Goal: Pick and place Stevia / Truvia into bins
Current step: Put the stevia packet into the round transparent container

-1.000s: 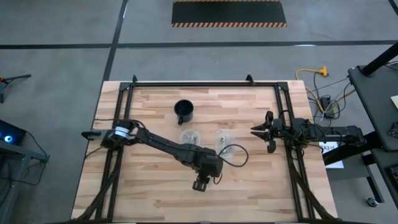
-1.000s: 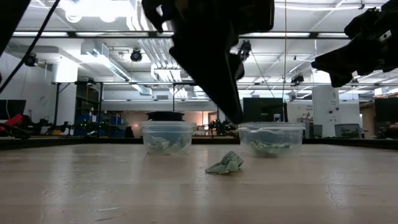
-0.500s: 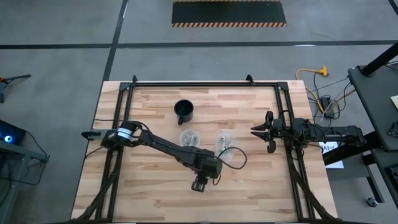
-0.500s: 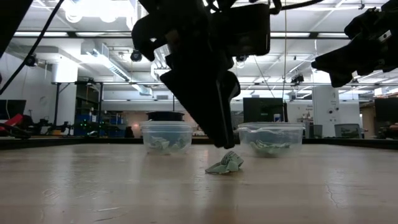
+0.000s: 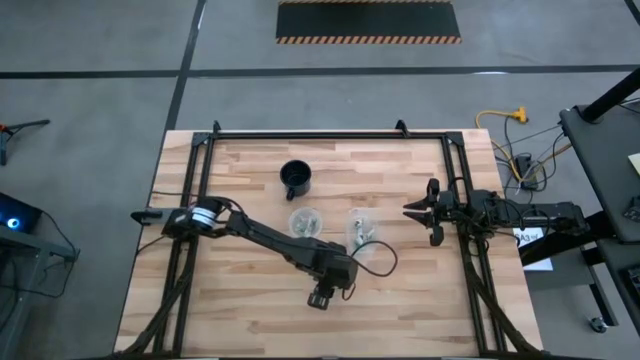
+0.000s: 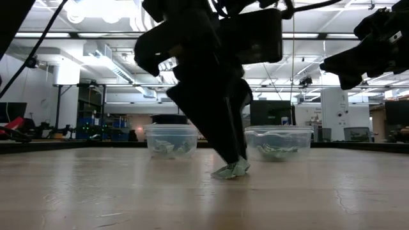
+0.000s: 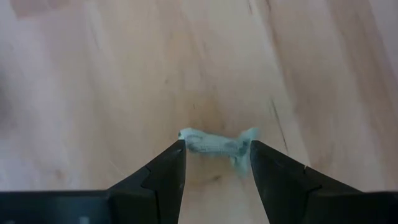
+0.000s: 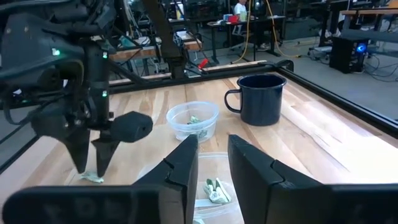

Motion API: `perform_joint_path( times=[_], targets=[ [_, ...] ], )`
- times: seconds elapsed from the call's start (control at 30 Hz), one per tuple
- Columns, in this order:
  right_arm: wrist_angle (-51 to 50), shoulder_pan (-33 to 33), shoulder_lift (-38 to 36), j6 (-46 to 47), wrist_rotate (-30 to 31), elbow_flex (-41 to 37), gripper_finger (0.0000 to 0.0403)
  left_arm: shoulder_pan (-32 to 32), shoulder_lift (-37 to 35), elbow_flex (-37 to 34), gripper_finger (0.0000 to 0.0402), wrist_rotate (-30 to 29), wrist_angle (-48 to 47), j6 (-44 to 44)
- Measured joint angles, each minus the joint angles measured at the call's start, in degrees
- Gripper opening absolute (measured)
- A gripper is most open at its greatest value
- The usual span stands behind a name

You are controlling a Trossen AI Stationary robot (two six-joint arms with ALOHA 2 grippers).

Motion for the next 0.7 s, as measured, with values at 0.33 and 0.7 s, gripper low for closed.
perform_joint_path(
  times=[0.33, 0.7],
  targets=[
    [0.0, 0.0, 0.0, 0.0, 0.0, 0.0, 0.0068, -0.4, 2.0, 0.4, 0.0162, 0.3, 1.7, -1.3],
    [0.0, 0.0, 0.0, 0.0, 0.0, 0.0, 0.0068, -0.4, 2.0, 0.4, 0.0030, -0.1, -0.4, -1.7]
  ],
)
